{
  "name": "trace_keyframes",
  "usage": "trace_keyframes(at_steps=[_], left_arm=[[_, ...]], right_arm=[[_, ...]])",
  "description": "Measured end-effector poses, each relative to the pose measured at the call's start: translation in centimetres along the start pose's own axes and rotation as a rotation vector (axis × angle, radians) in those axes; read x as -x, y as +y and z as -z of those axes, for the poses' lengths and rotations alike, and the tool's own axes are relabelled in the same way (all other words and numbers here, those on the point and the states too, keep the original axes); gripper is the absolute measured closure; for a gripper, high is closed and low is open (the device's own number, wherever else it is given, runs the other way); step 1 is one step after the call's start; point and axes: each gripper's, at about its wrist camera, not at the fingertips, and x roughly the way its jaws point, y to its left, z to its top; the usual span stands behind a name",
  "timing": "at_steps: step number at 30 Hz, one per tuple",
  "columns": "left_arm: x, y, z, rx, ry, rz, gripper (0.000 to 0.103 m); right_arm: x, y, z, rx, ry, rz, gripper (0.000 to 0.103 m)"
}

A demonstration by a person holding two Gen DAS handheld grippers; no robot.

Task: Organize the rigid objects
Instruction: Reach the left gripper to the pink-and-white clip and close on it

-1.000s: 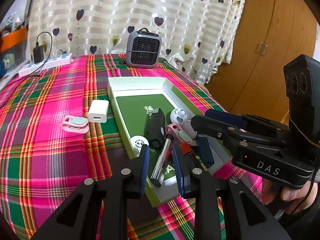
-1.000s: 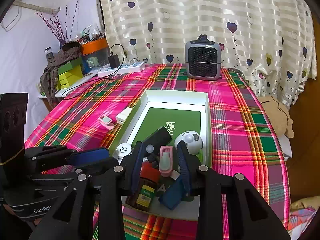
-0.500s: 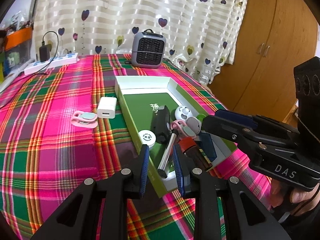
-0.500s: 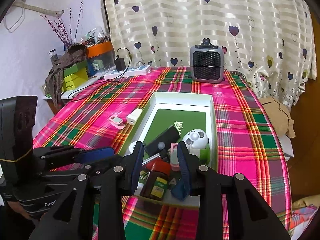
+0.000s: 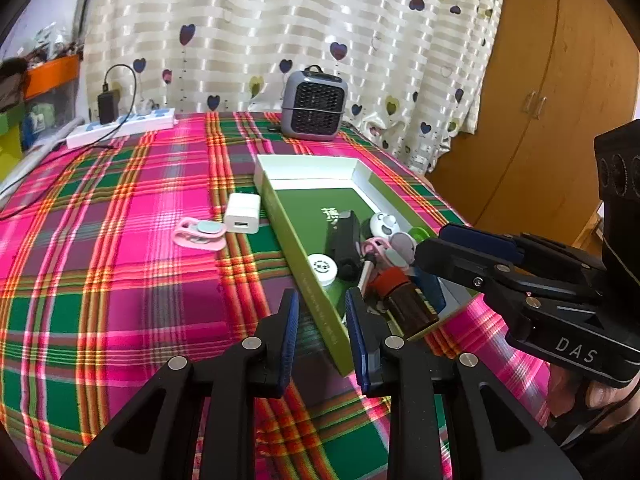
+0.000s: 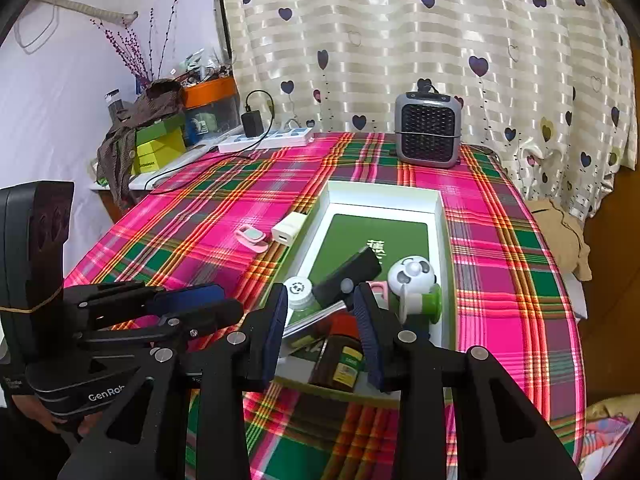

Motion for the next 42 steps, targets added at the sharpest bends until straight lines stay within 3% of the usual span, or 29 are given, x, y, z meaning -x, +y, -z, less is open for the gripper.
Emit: trace_keyframes(at_steps=[10,23,29,35,42], left_arm=[[0.7,1.4,0.4,0.016,-0.005,-0.022,0.079],[-0.9,5.9,-1.6,0.031,0.016,-0.135,0.079],[-3.3,7.6,-4.0,0.003,0.052,-0.151,0.069],[-5.8,7.8,-6.4,-0.16,0.061,-0.084,0.061],[-7.3,8.0,-6.9,-0.383,0.095,-0.005,0.056]], right_arm=[[-0.2,1.2,0.0,0.018,0.012,-0.012,0.067],[-2.2,3.5,-1.5,0.069,0.034,-0.05,0.067],[-3.0,3.5,-2.0,0.074,0.042,-0.058,0.067],[-3.6,3.0,-2.3,0.068,0.048,-0.067,0.067],[-3.7,2.2,-2.4,0.054,0.047,-0.069,0.067]])
